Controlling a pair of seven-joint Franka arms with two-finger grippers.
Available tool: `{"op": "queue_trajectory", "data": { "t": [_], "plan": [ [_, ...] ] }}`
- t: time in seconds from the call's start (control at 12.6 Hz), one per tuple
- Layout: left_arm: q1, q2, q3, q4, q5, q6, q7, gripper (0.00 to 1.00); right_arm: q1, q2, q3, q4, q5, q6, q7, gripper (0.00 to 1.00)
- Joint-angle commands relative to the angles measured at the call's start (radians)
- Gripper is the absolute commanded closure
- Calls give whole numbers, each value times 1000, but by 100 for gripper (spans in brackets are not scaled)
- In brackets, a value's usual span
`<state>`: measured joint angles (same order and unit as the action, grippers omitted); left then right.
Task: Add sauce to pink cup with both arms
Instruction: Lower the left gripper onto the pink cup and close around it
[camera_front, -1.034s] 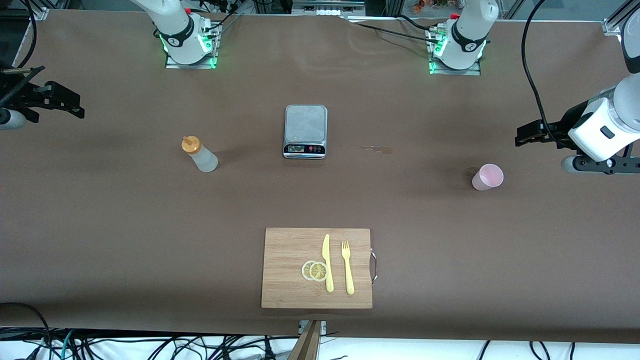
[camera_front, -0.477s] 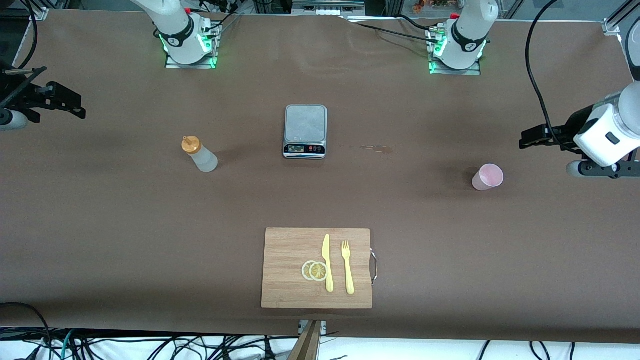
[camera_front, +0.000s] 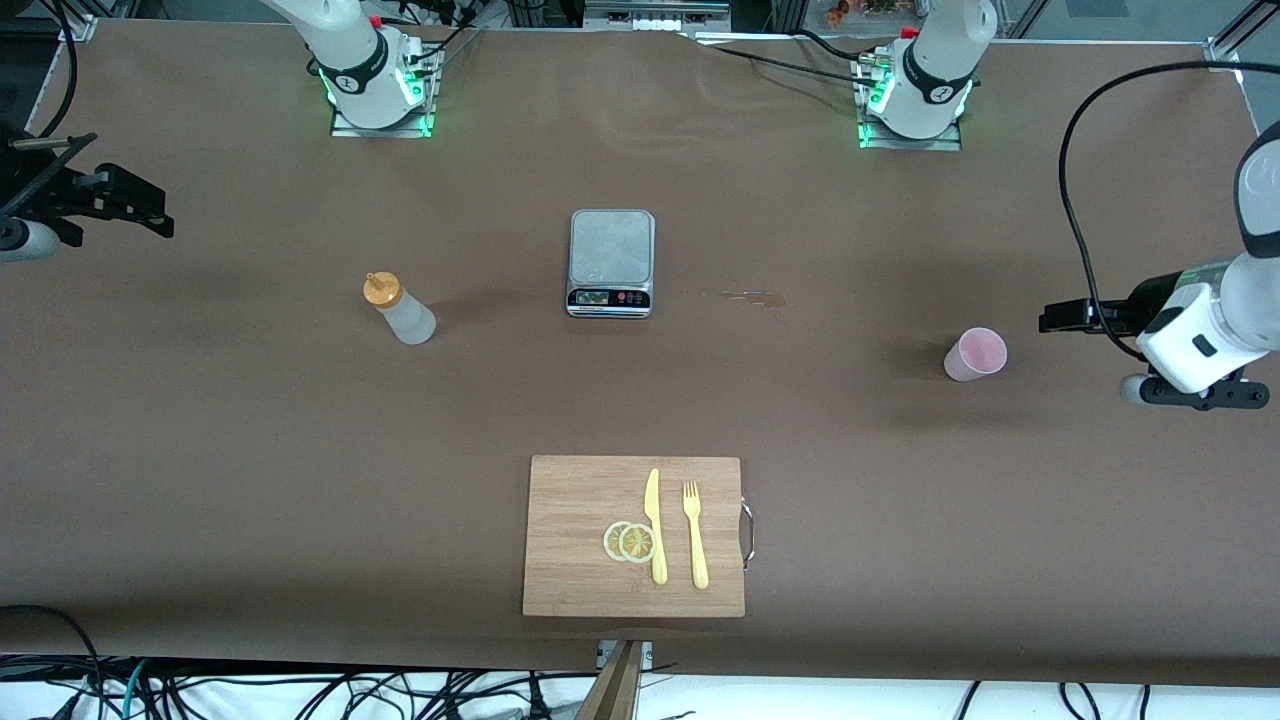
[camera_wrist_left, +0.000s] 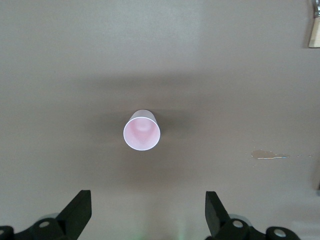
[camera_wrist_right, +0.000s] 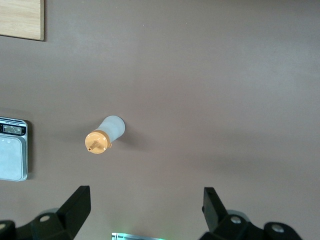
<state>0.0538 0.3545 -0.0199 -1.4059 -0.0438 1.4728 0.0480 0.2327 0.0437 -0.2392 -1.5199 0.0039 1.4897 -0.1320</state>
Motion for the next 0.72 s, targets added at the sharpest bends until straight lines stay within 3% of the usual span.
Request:
{"op": "queue_trajectory", "data": {
  "t": [0.0,0.32,0.64],
  "plan": [
    [6,6,-5,-52,32,58,29,0,0,2,1,17,1,-6,-11,0],
    [14,-11,-2,-241,45,255,38,0,0,7,1,17,2,-8,-17,0],
    [15,-31,55,-467,33,507,90,0,-1,2,-8,18,10,-16,-12,0]
  ]
}}
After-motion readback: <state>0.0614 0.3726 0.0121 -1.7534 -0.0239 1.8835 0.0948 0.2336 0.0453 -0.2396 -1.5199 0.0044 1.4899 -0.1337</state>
